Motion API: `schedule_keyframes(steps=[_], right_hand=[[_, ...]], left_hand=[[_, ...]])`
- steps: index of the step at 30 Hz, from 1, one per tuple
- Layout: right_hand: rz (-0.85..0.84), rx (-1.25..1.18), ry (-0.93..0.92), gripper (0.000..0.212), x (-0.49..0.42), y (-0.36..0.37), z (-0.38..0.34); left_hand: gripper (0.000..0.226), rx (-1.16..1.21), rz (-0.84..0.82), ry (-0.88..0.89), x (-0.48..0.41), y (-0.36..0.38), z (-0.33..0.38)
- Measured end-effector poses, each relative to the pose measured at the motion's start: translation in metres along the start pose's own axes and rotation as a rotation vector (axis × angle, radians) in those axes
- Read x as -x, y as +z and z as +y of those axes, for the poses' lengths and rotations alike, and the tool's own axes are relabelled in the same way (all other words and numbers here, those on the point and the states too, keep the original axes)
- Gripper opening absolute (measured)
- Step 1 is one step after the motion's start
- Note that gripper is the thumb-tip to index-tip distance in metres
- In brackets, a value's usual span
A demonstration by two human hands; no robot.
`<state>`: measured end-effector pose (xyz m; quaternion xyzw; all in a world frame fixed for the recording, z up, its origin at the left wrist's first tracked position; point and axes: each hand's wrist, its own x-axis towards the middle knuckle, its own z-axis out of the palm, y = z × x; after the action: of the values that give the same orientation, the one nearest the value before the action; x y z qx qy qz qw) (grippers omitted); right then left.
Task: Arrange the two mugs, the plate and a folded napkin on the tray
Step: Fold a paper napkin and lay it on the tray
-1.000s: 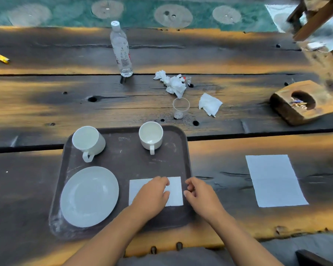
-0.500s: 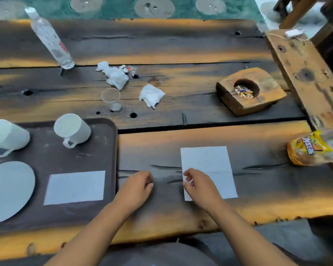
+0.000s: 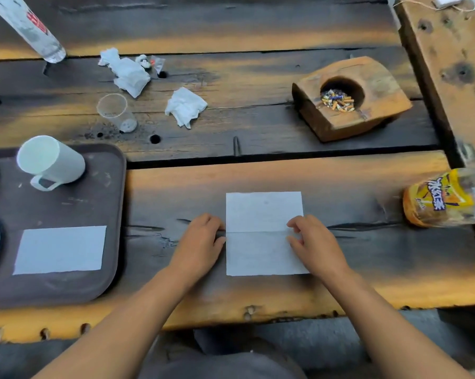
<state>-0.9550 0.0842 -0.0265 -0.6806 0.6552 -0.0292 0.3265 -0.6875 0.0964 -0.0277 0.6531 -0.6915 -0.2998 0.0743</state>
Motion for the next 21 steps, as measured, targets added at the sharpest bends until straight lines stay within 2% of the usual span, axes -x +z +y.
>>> schedule_keyframes(steps=[7, 21], right_hand=[[-0.063, -0.007, 0.033, 0.021, -0.015, -0.006, 0.019], [-0.028, -0.036, 0.001, 0.014, -0.024, 0.005, 0.028]], left_hand=[[0.025, -0.034, 0.021, 0.032, -0.007, 0.016, 0.006], [0.016, -0.124, 0.046, 0.002, -0.014, 0.025, 0.012]])
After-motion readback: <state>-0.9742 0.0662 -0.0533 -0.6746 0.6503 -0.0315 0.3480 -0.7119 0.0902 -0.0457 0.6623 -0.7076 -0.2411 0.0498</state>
